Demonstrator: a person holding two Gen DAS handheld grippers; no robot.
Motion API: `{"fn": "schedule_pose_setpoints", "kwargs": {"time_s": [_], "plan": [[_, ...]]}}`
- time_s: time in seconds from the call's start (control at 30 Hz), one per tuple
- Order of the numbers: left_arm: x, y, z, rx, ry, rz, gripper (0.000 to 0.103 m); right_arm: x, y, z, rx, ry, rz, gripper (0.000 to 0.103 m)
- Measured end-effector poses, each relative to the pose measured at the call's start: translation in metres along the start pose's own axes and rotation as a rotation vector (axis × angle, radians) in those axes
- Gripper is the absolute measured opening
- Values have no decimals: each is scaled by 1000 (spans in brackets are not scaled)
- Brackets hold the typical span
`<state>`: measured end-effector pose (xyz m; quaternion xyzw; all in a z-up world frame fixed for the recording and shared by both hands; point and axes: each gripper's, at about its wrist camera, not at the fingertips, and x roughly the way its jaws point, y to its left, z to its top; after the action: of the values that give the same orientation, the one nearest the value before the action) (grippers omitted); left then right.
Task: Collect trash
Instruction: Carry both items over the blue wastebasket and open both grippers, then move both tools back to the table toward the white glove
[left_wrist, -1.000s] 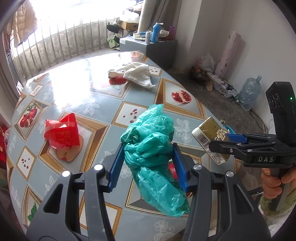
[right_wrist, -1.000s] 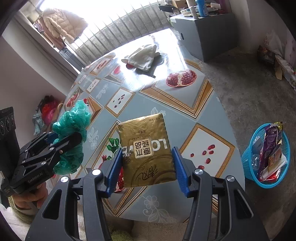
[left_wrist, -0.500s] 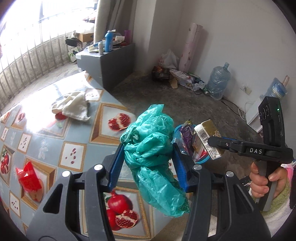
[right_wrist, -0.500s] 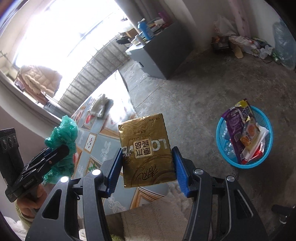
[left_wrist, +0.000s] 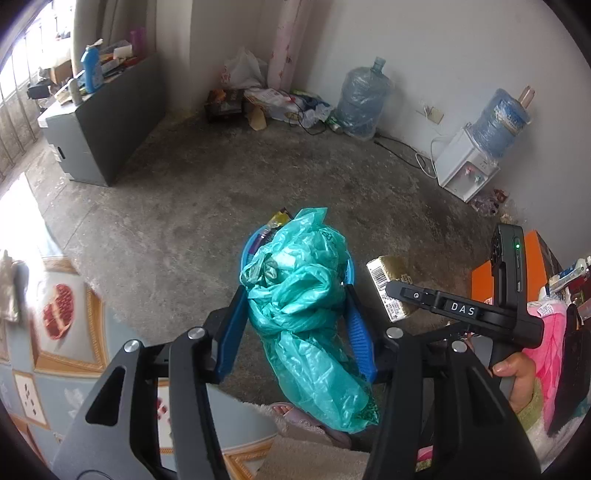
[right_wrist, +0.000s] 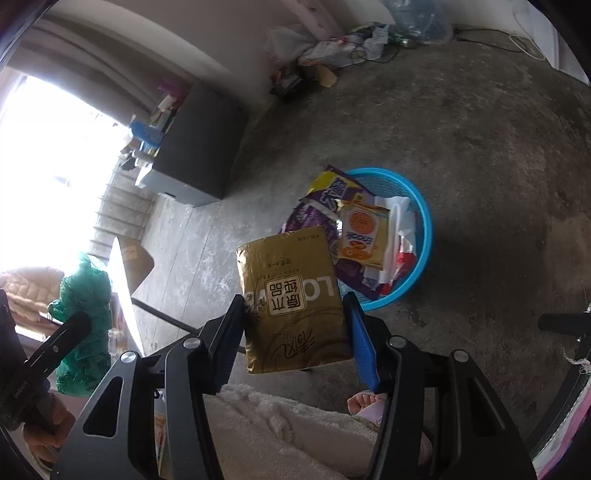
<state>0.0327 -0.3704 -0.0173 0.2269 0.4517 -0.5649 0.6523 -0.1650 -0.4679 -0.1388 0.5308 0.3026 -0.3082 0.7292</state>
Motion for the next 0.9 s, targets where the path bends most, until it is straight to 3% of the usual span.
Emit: {"fn": "schedule_pose_setpoints", "kwargs": {"time_s": [0.1,0.3,0.33,0.37,0.4,0.5,0.57,0.63,0.9], "plan": [[47,-11,22,1,64,-18,48,19,-27,14,70,16,-27,53],[123,-22,54,23,106,-2,51,58,-52,45,131,34,-29,54],[137,-22,58,21,113,7,60,66,-54,51,128,39,-15,54],[149,-21,61,22,121,19,78,76,-57,55,125,46,-2,55],[163,-17,63,19,130,48,82,92,-61,61,122,66,3,60],[188,-8,65,-25,161,121,83,137,-81,69,163,116,-53,68],[186,2,65,-73,159,131,83,153,-87,68,168,151,-101,68],[171,10,60,-92,133,119,83,152,-91,65,185,135,-85,68],[92,28,51,-76,9,142,83,106,-75,53,137,34,-79,68]]}}
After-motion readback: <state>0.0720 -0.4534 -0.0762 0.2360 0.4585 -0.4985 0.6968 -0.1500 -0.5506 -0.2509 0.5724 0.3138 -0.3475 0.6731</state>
